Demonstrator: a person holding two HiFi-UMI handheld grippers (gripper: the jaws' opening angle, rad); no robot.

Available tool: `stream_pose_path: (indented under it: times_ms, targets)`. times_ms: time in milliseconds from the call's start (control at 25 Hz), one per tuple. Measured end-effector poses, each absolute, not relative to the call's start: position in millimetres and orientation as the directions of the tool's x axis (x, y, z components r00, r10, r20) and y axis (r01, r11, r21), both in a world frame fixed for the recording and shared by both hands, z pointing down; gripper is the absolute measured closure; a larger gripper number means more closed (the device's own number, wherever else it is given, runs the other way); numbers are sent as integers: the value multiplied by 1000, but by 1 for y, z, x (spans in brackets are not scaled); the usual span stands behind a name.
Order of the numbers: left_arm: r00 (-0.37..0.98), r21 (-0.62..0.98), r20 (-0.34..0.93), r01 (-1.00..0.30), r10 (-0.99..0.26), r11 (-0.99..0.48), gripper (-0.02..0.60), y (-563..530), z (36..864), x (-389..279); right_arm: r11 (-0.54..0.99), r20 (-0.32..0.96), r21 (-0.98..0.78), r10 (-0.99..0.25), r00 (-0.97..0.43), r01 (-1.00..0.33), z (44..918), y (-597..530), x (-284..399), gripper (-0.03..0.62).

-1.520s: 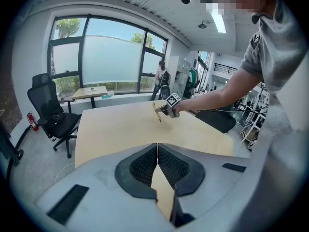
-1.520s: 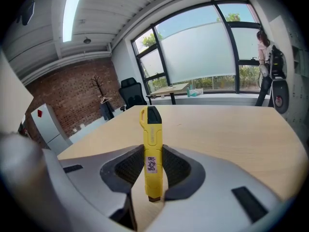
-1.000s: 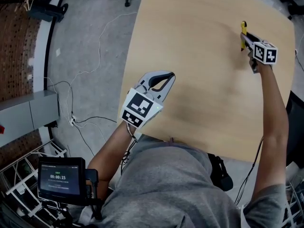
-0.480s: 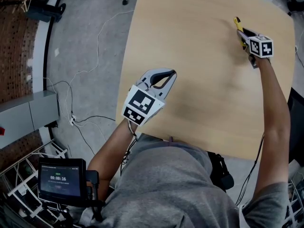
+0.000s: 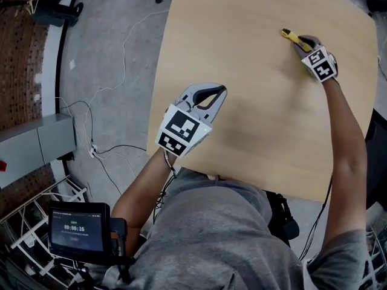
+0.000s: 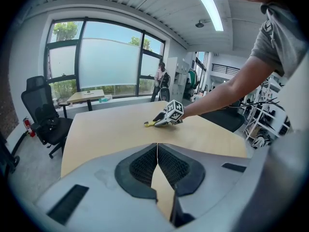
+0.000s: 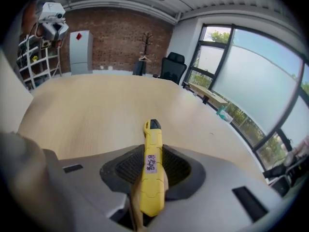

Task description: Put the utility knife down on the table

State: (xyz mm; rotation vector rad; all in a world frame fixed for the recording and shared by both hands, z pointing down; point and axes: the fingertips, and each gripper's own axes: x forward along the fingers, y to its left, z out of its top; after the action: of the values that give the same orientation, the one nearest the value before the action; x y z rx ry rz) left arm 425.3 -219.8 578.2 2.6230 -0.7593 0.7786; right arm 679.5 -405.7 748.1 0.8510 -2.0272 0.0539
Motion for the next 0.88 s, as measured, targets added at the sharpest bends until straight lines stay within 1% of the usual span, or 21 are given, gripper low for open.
stream_pose_path:
  times_ms: [400, 680, 880]
  targets:
    - [707, 137, 580, -573, -404, -808, 575, -222, 580, 425, 743, 693, 547, -660, -289, -385, 745, -408, 673, 476]
    - [694, 131, 592, -585, -410, -800, 575, -231, 581, 426, 714, 658, 646, -700, -277, -269, 747, -415, 665, 476]
    - [698, 135, 586, -584, -411, -800, 575, -227, 582, 426, 690, 650, 709, -720, -243, -147, 750, -407, 662, 476]
